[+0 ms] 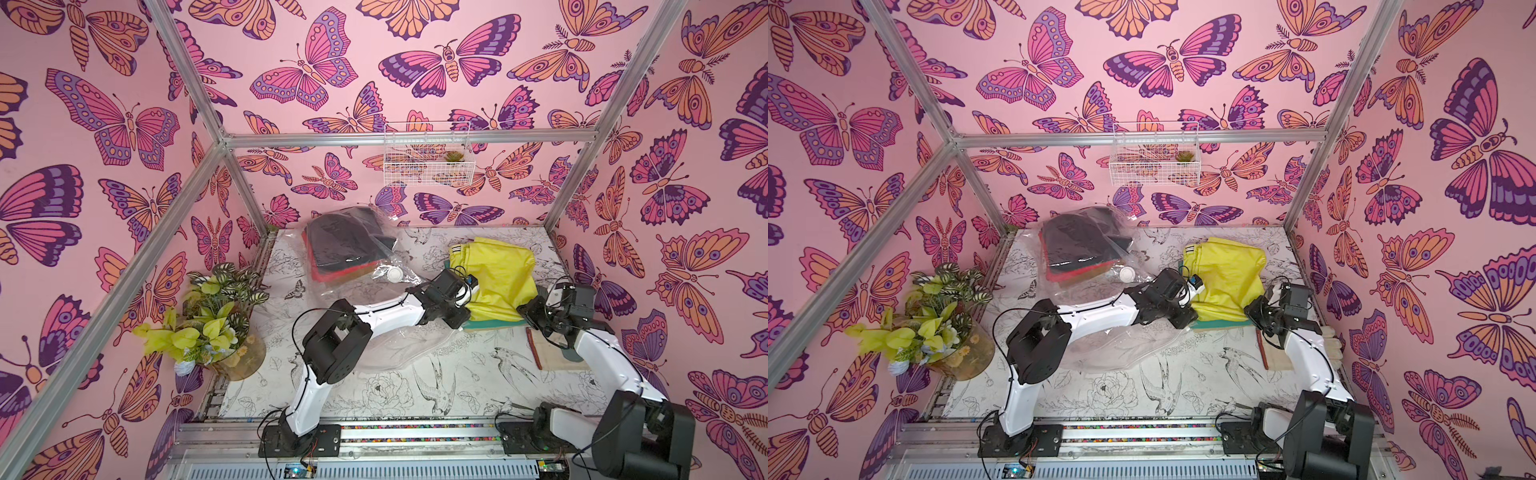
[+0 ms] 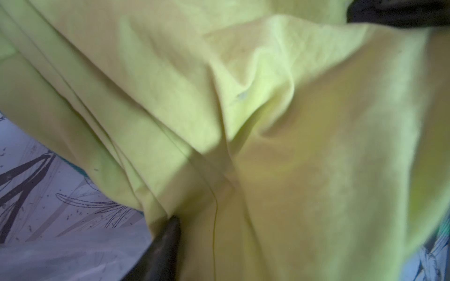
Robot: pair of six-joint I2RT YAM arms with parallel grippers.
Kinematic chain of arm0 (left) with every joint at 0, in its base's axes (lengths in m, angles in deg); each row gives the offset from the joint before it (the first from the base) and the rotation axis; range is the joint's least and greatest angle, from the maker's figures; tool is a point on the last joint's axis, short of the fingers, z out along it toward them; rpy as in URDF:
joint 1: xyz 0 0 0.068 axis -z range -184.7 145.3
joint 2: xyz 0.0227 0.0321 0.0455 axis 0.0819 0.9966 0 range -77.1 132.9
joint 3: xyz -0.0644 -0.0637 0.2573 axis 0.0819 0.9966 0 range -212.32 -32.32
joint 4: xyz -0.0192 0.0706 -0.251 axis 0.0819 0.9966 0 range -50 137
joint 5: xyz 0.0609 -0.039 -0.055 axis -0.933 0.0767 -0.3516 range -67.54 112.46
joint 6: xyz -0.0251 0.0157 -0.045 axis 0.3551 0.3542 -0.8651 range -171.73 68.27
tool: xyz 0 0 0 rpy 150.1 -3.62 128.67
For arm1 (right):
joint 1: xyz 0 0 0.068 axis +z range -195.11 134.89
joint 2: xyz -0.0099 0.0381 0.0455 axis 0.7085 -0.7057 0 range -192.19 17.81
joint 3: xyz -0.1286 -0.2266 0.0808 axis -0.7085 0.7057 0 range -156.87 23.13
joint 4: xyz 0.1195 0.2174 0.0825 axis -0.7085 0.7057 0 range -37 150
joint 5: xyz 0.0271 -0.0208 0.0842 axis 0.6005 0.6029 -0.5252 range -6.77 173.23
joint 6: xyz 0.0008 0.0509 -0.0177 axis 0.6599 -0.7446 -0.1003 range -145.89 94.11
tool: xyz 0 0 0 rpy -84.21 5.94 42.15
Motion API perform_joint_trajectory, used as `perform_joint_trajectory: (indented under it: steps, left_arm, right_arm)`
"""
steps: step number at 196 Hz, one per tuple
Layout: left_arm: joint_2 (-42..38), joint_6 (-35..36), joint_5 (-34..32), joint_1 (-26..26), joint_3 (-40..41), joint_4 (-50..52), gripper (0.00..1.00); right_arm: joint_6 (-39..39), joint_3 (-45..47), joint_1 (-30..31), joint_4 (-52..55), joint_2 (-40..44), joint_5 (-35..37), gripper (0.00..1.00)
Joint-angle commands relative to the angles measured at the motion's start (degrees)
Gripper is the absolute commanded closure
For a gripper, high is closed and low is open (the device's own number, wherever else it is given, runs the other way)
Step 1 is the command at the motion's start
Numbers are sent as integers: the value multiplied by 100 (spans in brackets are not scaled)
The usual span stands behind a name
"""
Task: Take the trousers out of the vacuum bag
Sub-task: Place the trousers at the center of the board.
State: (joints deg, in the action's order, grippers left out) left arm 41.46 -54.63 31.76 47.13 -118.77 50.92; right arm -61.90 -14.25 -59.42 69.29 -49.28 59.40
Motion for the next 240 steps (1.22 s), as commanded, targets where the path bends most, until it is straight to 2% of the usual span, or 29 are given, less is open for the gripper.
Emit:
perform_joint_trajectory:
  steps: [1, 19, 32, 48, 79, 94, 108, 128, 159, 181, 240]
  left_arm:
    - [-305, -136, -205, -44, 311, 379, 26]
    - [-611, -200, 63, -53, 515, 379, 8]
    - [-863, -253, 349, -58, 639, 413, 0]
    - [-1144, -351, 788, -85, 709, 487, 0]
    - [-1410, -867, 1316, -314, 552, 563, 0]
    - [-1353, -1170, 1230, -417, 331, 618, 0]
    - [-1210, -1377, 975, -446, 65, 668, 0]
    - [-827, -1649, 770, -472, -457, 828, 8]
    - [-78, -1994, 537, -540, -1381, 1005, 17]
    - [494, -2223, 365, -651, -2059, 1171, 18]
    - [1802, -2546, 372, -874, -3632, 1191, 24]
  right_arm:
    - [116, 38, -107, 143, -67, 384, 100]
    - [194, 36, -115, 282, -65, 612, 100]
    - [229, 32, -127, 344, -36, 682, 98]
    - [252, 23, -142, 432, -3, 744, 91]
    - [252, -110, -157, 921, 155, 1409, 58]
    - [265, -170, -209, 1137, 290, 1737, 44]
    - [287, -216, -242, 1271, 414, 1985, 37]
    - [382, -313, -244, 1374, 579, 2149, 26]
    - [715, -471, -230, 1253, 781, 1486, 10]
    - [735, -506, -209, 1145, 913, 1120, 4]
    - [831, -494, -42, 831, 1127, 714, 4]
